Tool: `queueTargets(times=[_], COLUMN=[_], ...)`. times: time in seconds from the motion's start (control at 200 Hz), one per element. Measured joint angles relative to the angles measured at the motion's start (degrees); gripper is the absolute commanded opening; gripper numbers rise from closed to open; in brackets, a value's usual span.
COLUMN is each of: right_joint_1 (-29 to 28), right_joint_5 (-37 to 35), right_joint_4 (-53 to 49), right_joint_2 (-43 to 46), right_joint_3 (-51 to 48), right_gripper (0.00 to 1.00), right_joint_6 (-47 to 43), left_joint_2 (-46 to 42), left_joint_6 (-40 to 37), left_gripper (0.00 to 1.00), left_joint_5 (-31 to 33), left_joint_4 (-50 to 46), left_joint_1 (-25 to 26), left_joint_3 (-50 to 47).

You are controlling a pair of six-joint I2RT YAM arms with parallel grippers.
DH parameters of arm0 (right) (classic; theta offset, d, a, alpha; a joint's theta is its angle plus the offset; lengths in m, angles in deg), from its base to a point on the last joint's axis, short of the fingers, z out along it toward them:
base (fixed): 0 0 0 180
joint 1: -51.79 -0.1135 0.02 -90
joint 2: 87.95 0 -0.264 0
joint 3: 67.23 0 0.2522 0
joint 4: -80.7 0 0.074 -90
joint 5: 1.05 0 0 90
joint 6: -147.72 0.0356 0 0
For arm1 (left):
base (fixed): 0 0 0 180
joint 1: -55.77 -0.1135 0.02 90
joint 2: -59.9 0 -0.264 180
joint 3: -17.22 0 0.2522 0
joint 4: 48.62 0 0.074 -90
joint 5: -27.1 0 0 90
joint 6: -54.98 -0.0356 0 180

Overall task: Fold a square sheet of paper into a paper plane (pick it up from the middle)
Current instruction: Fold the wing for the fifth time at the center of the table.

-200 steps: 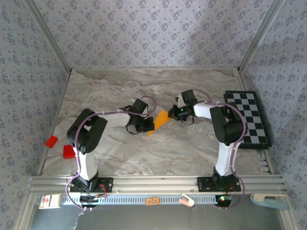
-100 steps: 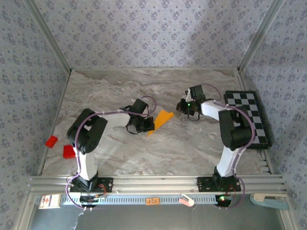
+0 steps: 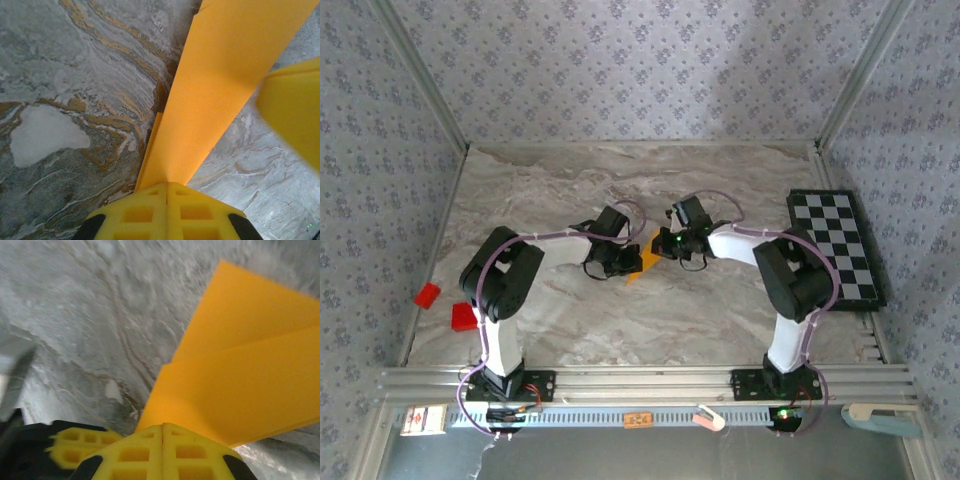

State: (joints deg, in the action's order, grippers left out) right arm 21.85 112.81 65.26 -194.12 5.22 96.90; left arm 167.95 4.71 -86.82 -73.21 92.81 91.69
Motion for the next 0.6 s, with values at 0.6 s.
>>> queueTargets(times=[0.6], right_joint_1=[10.4], right_joint_5=[9.3], right_joint_4=[2.4], right_joint_2=[-5.8], right_joint_3=[1.3], right_gripper=[0.00], right_joint_6=[0.8], left_joint_2=[0.0], left_joint_6=[0.0], left_gripper=[0.00], left_joint_5=[0.6], left_joint_4=[0.7], left_joint_1=[0.5], left_joint_3=[-0.1])
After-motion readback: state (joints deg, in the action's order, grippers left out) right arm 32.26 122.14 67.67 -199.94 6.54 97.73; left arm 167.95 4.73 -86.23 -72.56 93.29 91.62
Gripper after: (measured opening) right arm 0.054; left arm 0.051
